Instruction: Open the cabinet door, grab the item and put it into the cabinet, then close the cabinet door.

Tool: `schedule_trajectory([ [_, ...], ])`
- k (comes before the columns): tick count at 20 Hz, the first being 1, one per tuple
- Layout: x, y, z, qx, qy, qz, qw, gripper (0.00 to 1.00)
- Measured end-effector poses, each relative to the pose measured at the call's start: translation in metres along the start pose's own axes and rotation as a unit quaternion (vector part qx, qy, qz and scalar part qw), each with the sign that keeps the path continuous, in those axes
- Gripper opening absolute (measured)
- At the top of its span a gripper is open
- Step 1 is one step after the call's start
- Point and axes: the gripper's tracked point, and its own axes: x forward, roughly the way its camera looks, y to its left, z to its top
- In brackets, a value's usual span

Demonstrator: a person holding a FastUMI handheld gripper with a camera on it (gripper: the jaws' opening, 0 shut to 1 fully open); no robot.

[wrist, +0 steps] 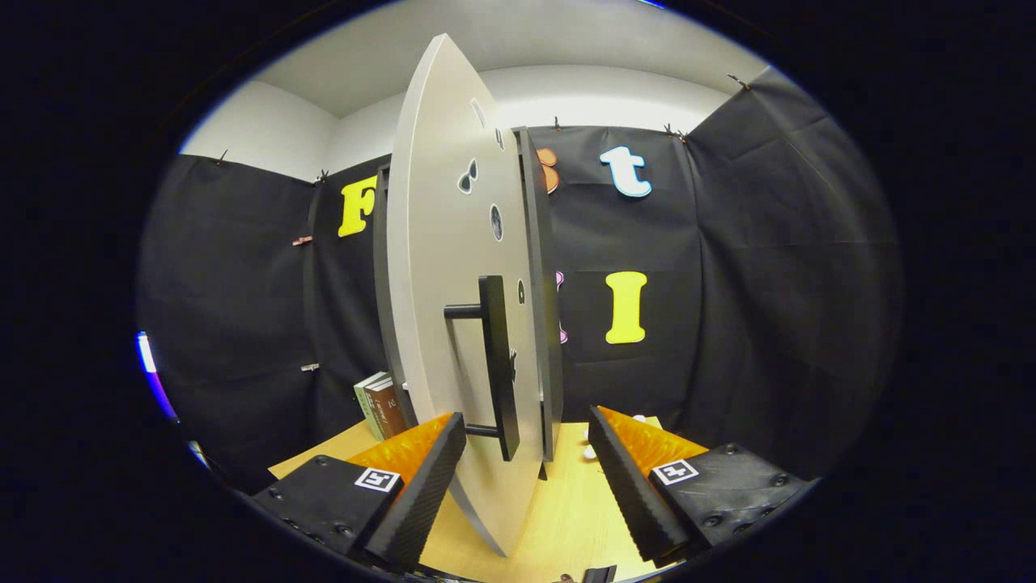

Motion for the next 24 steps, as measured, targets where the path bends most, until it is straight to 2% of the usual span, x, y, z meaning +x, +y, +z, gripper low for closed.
schedule_trajectory([
  [4,0.006,0.018,-0.002,-0.004,0.004,0.013,1.0,0.98],
  [7,0.017,0.056,-0.008,-0.002,0.007,0.037,0.999,0.98],
  [12,0.068,0.119,-0.014,-0.008,0.003,0.06,0.998,0.98],
  [14,0.089,0.154,-0.019,0.009,0.007,0.08,0.997,0.98],
  [16,0.106,0.197,-0.022,0.038,0.01,0.118,0.992,0.98],
  [18,0.116,0.221,-0.018,0.042,0.004,0.134,0.99,0.98],
  [22,0.133,0.236,-0.004,-0.002,-0.013,0.125,0.992,0.98],
  [24,0.139,0.246,0.006,-0.004,-0.018,0.118,0.993,0.98],
])
